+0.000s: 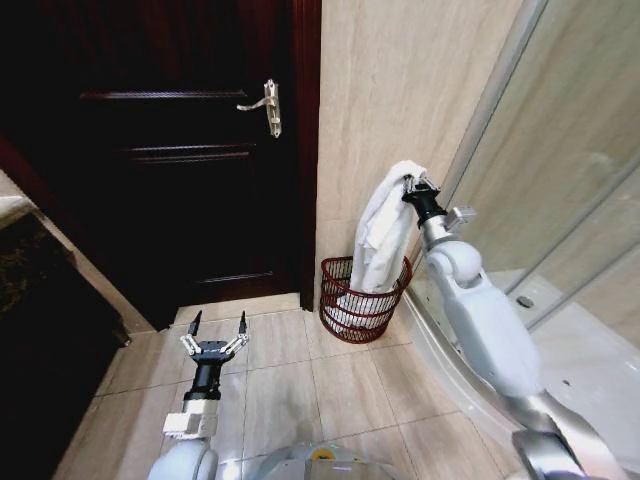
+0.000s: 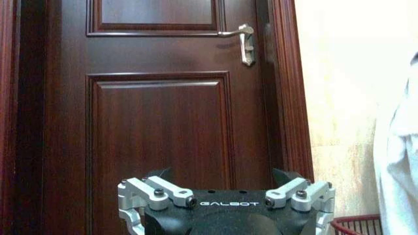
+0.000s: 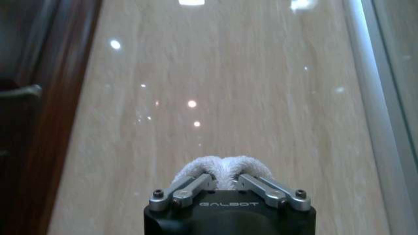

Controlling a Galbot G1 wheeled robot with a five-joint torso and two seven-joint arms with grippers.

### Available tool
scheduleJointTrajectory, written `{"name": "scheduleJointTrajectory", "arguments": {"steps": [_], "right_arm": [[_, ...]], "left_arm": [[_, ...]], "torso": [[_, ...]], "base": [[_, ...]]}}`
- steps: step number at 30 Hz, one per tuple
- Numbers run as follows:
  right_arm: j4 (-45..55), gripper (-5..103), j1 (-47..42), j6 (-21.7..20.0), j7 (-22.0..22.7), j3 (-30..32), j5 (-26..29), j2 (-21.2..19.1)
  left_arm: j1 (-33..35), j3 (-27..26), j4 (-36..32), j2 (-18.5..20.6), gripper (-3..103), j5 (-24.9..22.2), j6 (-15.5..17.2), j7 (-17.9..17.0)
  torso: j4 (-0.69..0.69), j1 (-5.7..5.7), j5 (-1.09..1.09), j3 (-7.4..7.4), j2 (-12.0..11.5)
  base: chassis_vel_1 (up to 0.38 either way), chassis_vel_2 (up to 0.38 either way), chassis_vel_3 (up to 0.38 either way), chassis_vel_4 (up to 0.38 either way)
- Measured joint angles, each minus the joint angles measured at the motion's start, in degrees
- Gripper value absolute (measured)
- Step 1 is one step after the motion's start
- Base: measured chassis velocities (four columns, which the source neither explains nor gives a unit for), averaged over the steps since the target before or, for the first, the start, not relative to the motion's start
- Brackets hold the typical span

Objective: Discard the used towel into the hamper.

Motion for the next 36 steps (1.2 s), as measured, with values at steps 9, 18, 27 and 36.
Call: {"name": "scheduleJointTrajectory", "arguments": {"steps": [9,18,27,36], "right_arm": [[-8.39,5,-4.13,4.99,-1.58,0.32,-0.71,4.09],[-2.08,5,-13.04,-0.85,0.76,0.68,-0.53,3.7],[1.58,5,-18.83,-9.14,0.64,1.46,1.39,1.44],[5.74,5,-15.73,-21.37,6.1,-0.17,10.47,-2.57]], "left_arm": [[-0.22,0.68,-0.3,-0.38,100,-0.09,-0.02,-0.37],[0.2,1.97,0.03,-0.63,100,0.42,-1.01,-0.54],[1.02,2.1,-1.66,-0.47,100,1.15,-1.56,-0.76],[1.68,0.41,-1.51,-0.88,100,-0.76,-3.66,-0.71]], "torso": [[0.0,0.0,-0.02,0.0,0.0],[-0.01,0.0,0.0,-0.01,0.01],[-0.02,0.0,0.01,-0.01,0.01],[0.01,0.0,-0.02,-0.01,0.01]], "base": [[0.0,0.0,0.0,0.0],[0.0,0.0,0.0,0.0],[0.0,0.0,0.0,0.0],[0.0,0.0,0.0,0.0]]}}
